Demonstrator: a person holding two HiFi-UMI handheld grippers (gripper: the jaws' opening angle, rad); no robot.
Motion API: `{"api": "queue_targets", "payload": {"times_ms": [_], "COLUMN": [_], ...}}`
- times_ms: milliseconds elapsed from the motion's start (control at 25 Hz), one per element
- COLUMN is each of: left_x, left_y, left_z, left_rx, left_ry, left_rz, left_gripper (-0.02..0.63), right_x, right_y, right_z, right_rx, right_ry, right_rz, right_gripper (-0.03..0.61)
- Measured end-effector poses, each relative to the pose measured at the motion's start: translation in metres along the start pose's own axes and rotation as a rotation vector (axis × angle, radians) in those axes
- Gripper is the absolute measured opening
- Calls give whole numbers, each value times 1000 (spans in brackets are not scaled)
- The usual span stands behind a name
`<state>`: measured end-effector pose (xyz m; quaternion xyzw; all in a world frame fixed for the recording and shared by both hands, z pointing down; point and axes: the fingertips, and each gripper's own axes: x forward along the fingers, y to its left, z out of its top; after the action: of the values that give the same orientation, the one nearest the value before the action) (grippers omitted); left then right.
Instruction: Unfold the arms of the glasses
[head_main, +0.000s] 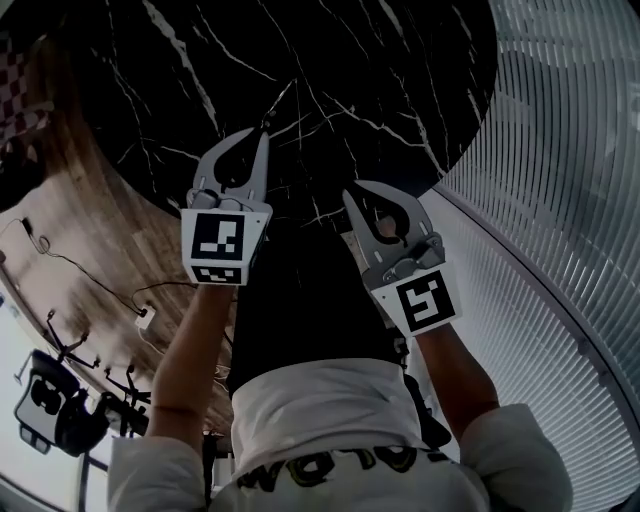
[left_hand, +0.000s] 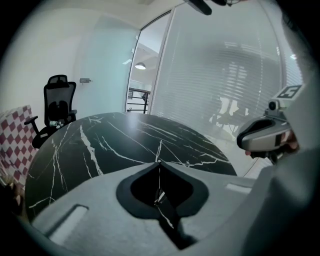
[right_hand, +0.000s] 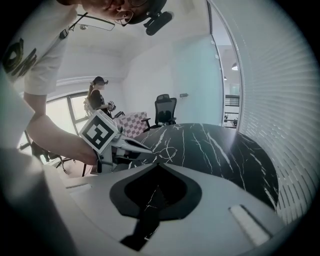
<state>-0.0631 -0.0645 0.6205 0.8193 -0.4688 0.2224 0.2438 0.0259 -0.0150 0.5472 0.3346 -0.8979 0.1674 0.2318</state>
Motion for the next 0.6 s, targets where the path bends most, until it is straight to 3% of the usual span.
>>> {"api": "queue_targets", "payload": {"times_ms": [400, 600], "left_x": [-66, -104], "left_y": [-30, -49], "left_z": [88, 123], "left_rx": [2, -3], "left_ry": [-96, -132], "left_rz": [1, 7], "left_gripper": [5, 5], "right_x": [-49, -75], "right_y": [2, 13], "right_z": [89, 120], "right_rx": [-95, -233], "right_ry": [-142, -112], "right_rz": [-32, -8], "right_gripper": [3, 3]}}
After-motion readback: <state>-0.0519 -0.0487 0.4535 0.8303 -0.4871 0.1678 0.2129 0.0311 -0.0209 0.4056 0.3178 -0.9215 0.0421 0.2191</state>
